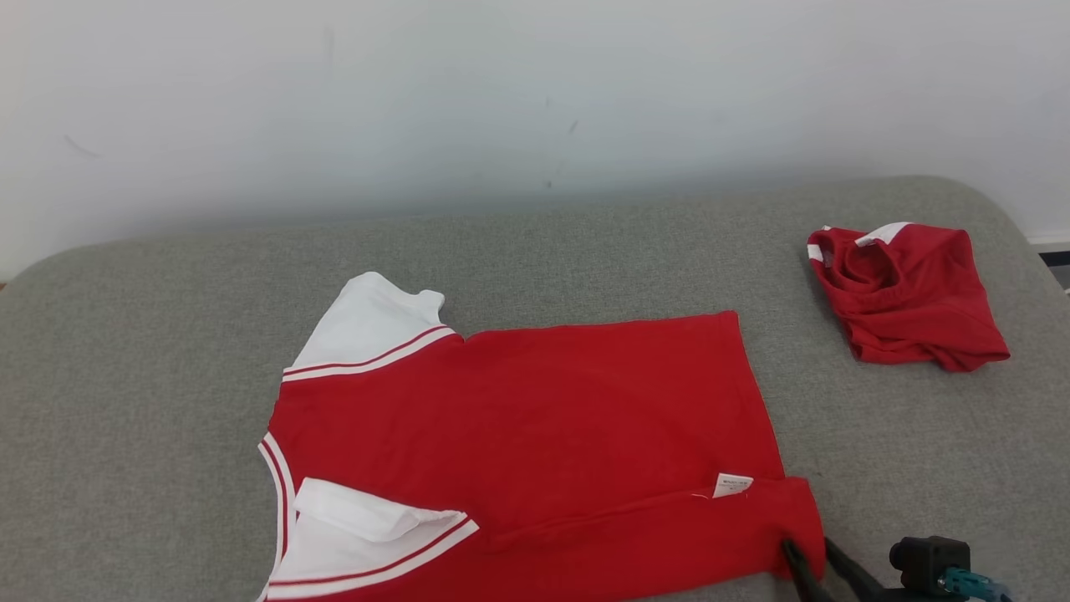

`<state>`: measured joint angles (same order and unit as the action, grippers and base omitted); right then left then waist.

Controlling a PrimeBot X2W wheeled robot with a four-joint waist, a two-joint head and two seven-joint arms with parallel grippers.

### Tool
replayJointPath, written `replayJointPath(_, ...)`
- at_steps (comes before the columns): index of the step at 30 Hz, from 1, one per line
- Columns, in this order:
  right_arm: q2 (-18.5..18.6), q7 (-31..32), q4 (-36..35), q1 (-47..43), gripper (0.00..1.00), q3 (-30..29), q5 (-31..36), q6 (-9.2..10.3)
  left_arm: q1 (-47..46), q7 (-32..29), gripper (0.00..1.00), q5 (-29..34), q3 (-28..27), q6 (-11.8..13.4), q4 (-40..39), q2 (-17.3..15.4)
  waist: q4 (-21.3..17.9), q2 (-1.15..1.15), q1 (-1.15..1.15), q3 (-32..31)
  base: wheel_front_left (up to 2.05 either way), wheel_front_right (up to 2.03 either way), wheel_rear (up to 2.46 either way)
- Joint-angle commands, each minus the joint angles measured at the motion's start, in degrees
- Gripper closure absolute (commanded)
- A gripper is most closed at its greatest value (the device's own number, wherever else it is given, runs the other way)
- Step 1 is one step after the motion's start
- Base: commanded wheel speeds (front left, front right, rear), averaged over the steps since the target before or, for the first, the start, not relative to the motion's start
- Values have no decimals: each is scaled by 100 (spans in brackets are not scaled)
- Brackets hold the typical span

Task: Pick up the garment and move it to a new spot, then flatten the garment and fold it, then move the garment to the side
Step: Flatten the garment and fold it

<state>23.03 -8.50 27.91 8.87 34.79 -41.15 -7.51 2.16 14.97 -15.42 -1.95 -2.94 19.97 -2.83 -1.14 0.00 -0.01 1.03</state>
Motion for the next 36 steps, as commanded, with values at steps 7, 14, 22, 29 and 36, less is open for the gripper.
replayJointPath(7, -71, -346, -131, -35, 0, -299, 258, 3, 4, 19, 0, -47, -101, 45, -207, -12, -20, 0, 1, 3, 0, 0, 0)
replayJointPath(14, -180, -634, -635, -50, 0, -816, 768, 3, 39, 19, 0, 131, -187, 216, -1067, -12, 16, 0, 1, 53, 0, 0, 0)
replayJointPath(22, -573, -668, -1241, -290, 0, -1461, 1558, 3, -107, 19, 0, 411, -158, 327, -1600, -11, 88, 0, 1, 122, 0, 0, 0)
replayJointPath(29, -742, -670, -1443, -305, 0, -1550, 1762, 3, -622, 19, 0, 681, -184, 118, -1496, -69, 25, 0, 1, 251, 0, 0, 0)
replayJointPath(36, -788, -671, -1499, -68, 0, -1440, 1797, 3, -1612, 19, 0, 855, -96, -186, -1012, -395, -222, 0, 1, 476, 0, 0, 0)
